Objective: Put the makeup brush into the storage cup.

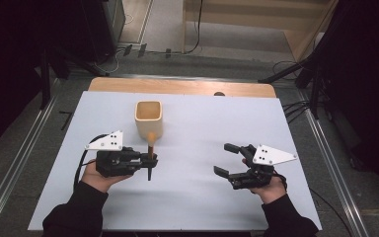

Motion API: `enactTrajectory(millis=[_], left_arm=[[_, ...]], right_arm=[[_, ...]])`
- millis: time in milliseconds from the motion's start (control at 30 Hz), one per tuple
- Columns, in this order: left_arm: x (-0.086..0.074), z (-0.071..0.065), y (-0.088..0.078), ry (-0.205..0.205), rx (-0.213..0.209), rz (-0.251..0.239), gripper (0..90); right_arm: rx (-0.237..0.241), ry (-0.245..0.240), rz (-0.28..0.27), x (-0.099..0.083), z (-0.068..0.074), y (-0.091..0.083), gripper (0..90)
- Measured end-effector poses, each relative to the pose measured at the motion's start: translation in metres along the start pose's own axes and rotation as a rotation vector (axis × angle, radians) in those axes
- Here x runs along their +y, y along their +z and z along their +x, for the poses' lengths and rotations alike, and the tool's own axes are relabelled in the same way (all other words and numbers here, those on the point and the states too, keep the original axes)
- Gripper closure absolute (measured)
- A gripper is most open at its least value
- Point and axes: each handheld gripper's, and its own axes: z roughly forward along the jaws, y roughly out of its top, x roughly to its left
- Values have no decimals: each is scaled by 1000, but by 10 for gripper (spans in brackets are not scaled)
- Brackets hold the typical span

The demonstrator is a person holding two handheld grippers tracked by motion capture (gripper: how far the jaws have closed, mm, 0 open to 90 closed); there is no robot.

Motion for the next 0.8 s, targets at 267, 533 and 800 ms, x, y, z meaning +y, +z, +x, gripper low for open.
enactTrajectory(millis=[267,533,800], left_arm=[[-1,4,-13,-6,37,-13,795],[7,9,-12,-6,47,-18,795],[22,16,-10,-5,58,-19,796]], right_arm=[[-18,5,-11,-3,0,-11,203],[-28,18,-24,-7,-2,-19,203],[-19,25,-17,-8,-1,-17,203]])
